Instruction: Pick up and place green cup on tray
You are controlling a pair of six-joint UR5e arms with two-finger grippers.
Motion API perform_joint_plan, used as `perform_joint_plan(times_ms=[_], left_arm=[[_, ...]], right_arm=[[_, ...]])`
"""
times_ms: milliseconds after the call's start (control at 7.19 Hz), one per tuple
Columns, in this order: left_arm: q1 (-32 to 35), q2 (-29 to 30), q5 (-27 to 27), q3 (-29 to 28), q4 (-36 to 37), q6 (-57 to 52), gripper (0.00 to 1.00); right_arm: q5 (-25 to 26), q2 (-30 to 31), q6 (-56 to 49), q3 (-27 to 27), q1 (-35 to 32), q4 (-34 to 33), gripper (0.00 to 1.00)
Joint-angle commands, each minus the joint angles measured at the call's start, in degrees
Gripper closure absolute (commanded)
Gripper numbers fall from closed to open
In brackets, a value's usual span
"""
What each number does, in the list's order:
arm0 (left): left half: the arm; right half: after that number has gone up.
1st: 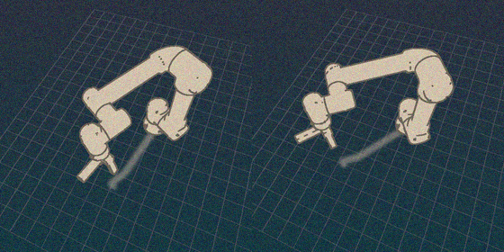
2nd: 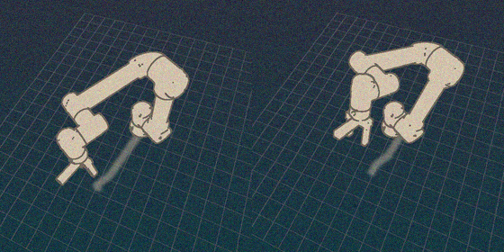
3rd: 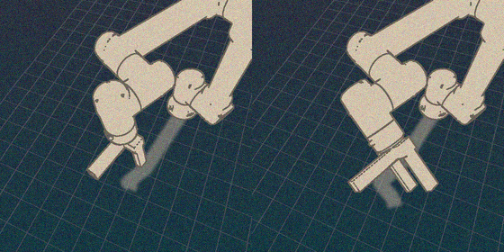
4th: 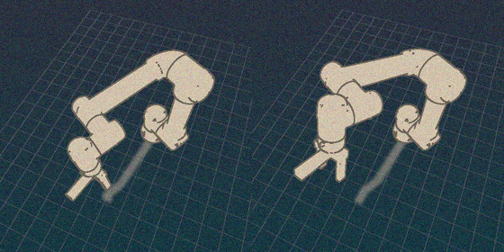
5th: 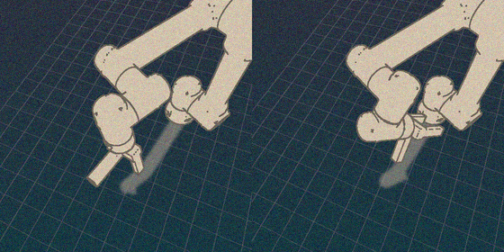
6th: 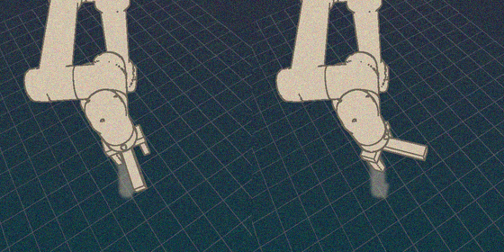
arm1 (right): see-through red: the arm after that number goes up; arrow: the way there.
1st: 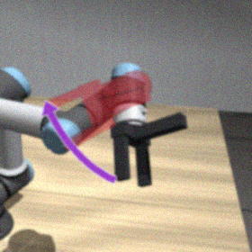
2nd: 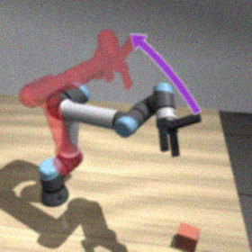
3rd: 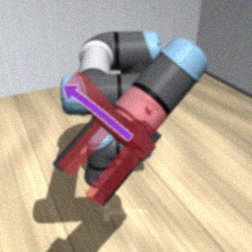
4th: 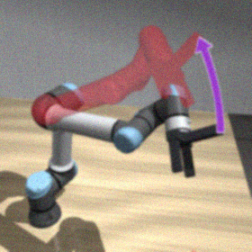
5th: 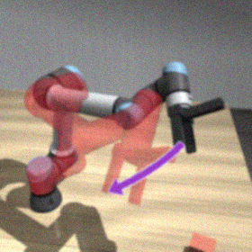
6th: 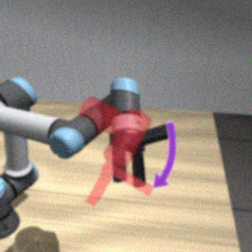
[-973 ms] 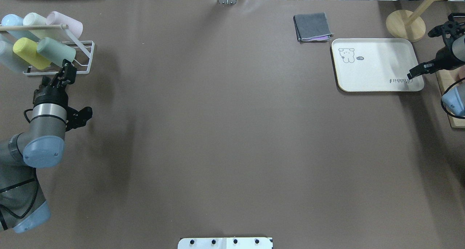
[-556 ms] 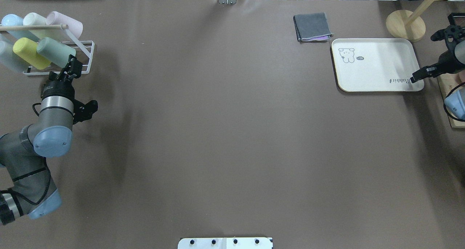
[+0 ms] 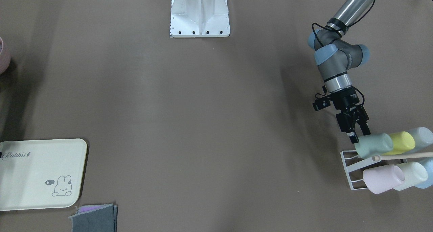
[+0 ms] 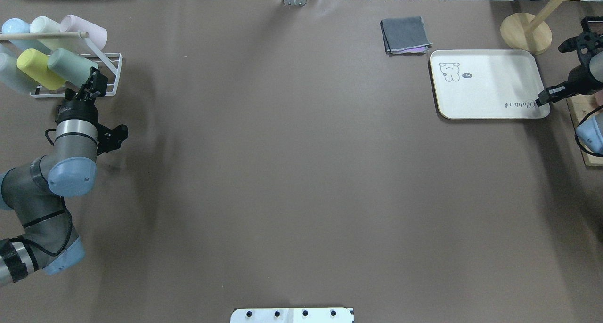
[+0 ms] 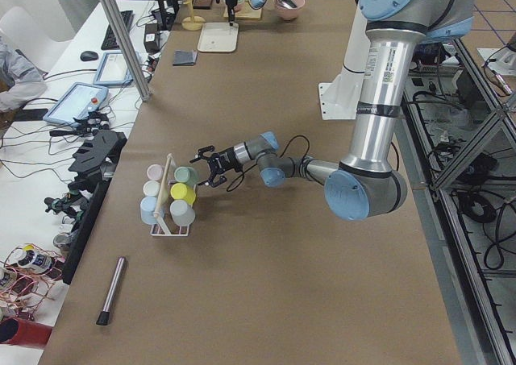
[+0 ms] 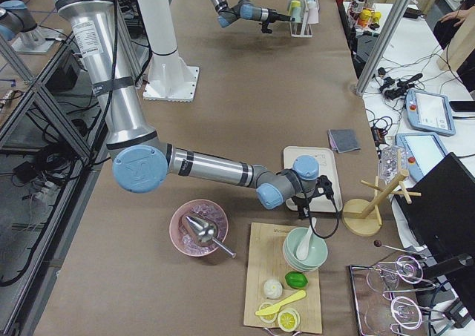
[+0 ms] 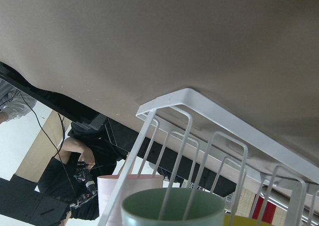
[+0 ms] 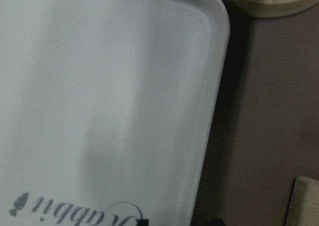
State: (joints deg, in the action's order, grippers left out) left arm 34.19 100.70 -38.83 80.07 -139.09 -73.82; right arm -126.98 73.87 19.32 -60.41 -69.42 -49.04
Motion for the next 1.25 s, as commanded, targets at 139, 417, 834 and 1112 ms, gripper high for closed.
perform_joint_plan(times_ms=[139, 417, 834, 1112], left_arm=[[0.96, 2.82, -0.02, -2.37, 0.05, -0.01, 0.03], [1.67, 2.92, -0.11, -2.46, 0.05, -0.01, 0.03], [1.85, 2.92, -0.46, -4.47, -2.48, -0.01, 0.03], [1.85, 2.92, -0.46, -6.68, -5.31, -0.01, 0.03]], right_arm=[[-0.02, 0.23, 0.01, 0.03, -0.1, 0.0, 0.64], [-0.02, 0.31, -0.08, 0.03, -0.37, 0.09, 0.67], [-0.19, 0.4, -0.51, -0.06, -0.98, 0.09, 1.0], [-1.94, -0.3, -0.52, -0.23, -2.38, -0.35, 1.0]])
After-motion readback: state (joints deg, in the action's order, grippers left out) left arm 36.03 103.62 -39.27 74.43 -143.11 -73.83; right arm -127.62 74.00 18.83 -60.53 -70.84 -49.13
